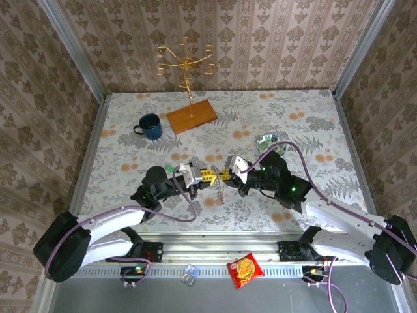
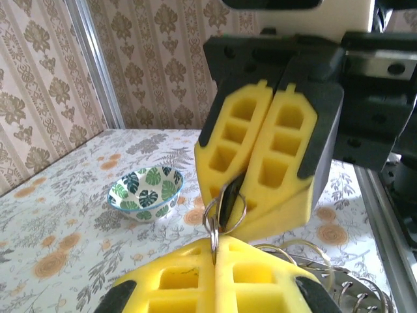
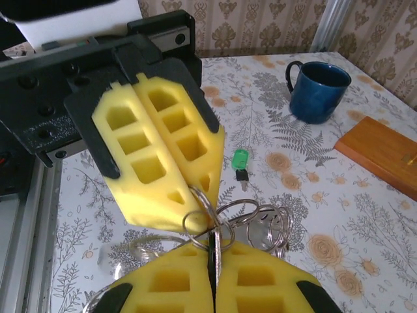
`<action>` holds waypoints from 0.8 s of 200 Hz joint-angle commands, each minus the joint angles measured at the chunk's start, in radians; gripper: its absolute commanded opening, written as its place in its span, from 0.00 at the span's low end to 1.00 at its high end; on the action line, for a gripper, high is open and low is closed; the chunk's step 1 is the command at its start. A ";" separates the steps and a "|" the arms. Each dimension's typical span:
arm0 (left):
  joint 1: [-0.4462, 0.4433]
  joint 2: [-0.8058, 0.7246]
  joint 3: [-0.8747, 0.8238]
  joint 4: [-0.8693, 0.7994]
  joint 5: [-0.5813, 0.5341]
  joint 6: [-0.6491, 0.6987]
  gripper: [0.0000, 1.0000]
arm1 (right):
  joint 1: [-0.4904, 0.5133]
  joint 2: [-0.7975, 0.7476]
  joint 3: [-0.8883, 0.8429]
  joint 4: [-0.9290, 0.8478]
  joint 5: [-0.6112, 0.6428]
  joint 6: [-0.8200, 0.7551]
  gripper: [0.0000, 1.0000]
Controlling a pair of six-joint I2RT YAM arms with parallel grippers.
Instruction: Put the keys on the keyring
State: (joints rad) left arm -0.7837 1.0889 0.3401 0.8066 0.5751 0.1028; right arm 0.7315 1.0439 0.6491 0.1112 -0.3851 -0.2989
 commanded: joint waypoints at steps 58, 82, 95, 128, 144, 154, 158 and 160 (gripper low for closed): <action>0.003 -0.046 0.044 -0.154 -0.010 0.107 0.00 | 0.010 -0.045 0.076 -0.106 0.067 -0.087 0.00; 0.002 -0.048 0.060 -0.206 -0.015 0.126 0.06 | 0.013 -0.050 0.093 -0.148 0.082 -0.111 0.00; 0.002 -0.053 0.055 -0.196 -0.023 0.122 0.25 | 0.015 -0.053 0.099 -0.169 0.090 -0.123 0.00; 0.001 -0.086 0.006 -0.106 -0.092 0.086 0.52 | 0.015 -0.058 0.113 -0.226 0.115 -0.141 0.00; 0.003 -0.122 -0.031 -0.058 -0.162 0.075 0.54 | 0.016 -0.055 0.122 -0.252 0.119 -0.143 0.00; 0.002 -0.149 -0.055 -0.032 -0.238 0.067 0.55 | 0.019 -0.049 0.130 -0.265 0.120 -0.143 0.00; 0.002 -0.164 -0.065 -0.023 -0.275 0.063 0.57 | 0.020 -0.045 0.134 -0.270 0.120 -0.141 0.00; 0.001 -0.170 -0.070 -0.019 -0.293 0.061 0.57 | 0.021 -0.043 0.136 -0.271 0.119 -0.141 0.00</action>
State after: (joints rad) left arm -0.7837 0.9836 0.3229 0.6949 0.4541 0.1944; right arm 0.7410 1.0073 0.7265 -0.1249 -0.2897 -0.4213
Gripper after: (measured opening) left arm 0.551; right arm 0.062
